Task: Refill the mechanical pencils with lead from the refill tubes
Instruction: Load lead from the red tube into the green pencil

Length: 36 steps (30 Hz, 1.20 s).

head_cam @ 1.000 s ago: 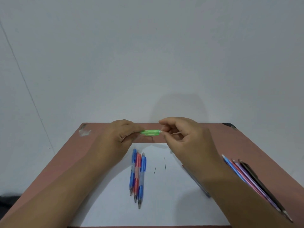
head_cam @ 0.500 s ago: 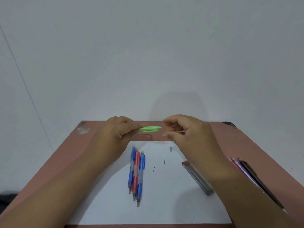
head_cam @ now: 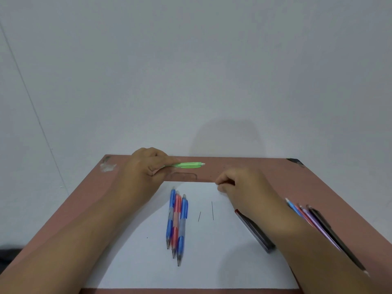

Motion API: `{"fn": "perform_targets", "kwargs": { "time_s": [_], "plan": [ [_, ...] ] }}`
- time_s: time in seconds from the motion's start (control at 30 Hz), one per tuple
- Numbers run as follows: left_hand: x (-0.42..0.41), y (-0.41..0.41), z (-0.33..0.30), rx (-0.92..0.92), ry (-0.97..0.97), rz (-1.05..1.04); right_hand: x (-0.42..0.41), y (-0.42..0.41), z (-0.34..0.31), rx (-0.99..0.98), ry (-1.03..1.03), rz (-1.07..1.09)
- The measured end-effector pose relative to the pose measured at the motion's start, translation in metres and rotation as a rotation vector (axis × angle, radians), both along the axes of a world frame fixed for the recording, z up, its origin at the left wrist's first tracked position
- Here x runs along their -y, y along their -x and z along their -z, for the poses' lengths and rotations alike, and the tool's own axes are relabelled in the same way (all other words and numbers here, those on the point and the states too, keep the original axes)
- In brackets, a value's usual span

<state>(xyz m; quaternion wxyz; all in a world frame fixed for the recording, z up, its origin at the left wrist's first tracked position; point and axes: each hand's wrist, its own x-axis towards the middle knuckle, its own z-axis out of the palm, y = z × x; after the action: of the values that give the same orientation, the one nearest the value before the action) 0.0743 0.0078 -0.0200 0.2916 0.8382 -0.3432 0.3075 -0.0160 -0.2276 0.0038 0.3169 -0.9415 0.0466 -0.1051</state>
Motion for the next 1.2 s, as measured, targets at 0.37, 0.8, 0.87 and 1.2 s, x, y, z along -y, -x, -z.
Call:
{"fn": "perform_targets", "kwargs": {
  "time_s": [0.37, 0.8, 0.87, 1.2],
  "plan": [
    [0.005, 0.004, -0.003, 0.097, 0.023, 0.025, -0.021, 0.009, -0.013, 0.198, -0.967, -0.036],
    [0.008, 0.013, -0.01, 0.2, 0.049, 0.008, -0.021, 0.01, -0.015, 0.262, -1.207, -0.054],
    [0.008, 0.014, -0.01, 0.207, 0.058, 0.02, -0.021, 0.011, -0.016, 0.271, -1.221, -0.057],
    [0.014, 0.018, -0.011, 0.223, 0.058, 0.05, -0.022, 0.012, -0.015, 0.253, -1.147, -0.04]
  ]
}}
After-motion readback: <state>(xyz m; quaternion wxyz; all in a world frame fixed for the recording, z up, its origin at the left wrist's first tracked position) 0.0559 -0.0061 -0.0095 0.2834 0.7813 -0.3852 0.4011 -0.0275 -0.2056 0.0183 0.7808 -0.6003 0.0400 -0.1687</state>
